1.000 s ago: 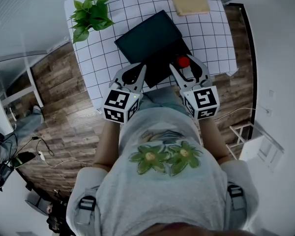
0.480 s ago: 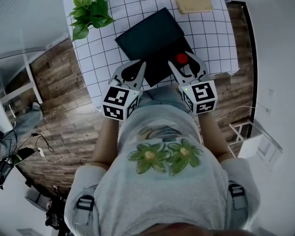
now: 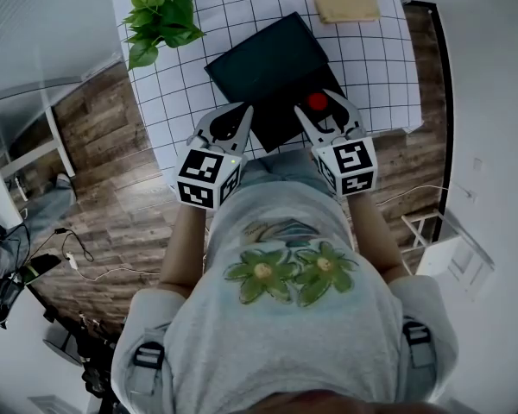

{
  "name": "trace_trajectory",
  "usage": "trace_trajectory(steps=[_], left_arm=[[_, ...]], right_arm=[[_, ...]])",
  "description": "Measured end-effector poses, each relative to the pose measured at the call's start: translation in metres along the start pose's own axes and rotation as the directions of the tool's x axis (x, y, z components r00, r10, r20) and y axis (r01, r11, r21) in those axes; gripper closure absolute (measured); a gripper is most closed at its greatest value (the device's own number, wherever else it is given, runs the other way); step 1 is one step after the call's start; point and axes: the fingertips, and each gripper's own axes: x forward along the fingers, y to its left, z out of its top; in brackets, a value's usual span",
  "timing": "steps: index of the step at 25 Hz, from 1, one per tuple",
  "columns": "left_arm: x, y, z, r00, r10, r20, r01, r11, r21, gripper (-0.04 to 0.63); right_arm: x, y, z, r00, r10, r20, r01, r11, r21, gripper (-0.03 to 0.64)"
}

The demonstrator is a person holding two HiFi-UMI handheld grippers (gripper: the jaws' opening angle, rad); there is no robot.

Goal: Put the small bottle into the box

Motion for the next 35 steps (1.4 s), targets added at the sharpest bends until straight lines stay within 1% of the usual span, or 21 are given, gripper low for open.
trace_trajectory(steps=[7, 21, 35], left_arm=[[0.003, 0.006, -0.001, 1.0, 0.005, -0.012, -0.005, 1.0, -0.013, 0.597], [0.005, 0.021, 0.004, 1.0, 0.025, -0.007, -0.025, 0.999, -0.026, 0.597], [0.008, 0.025, 0.005, 1.0, 0.02, -0.017, -0.02, 0.999, -0.034, 0.597]], right_arm=[[0.008, -0.006, -0.008, 0.999, -0.008, -0.032, 0.008, 1.0, -0.004, 0.402], [0.024, -0.009, -0.023, 0.996, -0.004, -0.088, 0.003, 1.0, -0.01, 0.402], [0.034, -0.011, -0.034, 0.992, -0.004, -0.125, 0.003, 1.0, -0.008, 0.402]])
